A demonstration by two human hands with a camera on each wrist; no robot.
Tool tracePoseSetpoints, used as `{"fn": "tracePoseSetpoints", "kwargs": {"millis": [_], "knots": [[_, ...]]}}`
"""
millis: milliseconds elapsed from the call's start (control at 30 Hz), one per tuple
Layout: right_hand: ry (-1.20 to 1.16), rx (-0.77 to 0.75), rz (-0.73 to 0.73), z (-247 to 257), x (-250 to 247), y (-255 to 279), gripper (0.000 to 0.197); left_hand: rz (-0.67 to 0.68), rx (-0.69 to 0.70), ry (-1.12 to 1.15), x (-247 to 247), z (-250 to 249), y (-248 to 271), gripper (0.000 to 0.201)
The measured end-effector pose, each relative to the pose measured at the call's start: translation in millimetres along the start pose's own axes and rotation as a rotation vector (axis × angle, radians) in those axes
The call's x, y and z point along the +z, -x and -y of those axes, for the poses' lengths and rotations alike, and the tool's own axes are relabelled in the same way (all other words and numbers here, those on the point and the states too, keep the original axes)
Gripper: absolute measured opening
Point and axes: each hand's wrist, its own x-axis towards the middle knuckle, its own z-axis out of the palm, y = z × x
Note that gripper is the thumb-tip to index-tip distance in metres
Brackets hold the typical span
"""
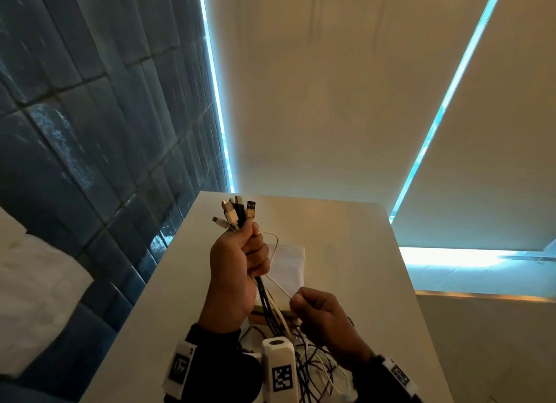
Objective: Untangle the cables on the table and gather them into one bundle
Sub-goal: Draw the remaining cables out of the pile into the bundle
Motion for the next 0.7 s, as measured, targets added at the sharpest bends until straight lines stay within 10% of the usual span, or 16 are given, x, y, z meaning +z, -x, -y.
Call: {"fn": "tracePoseSetpoints", "kwargs": {"millis": [267,567,700], "knots": [[0.113,0.068,-0.072,-26.8,-5.4,0.0,0.027,-0.026,-0.016,-0.065,-0.8,-2.2,1.7,0.032],[0.083,0.127,-0.681,-56.5,-70.2,13.2,0.034,0.079,-0.045,-0.675,-21.5,-19.5,6.5,0.029],[0.460,0.277,-0.466,-69.1,-90.6,24.1,0.041,0.083,0.018,-0.311,-20.2,-27.2,5.6,0.030]]}}
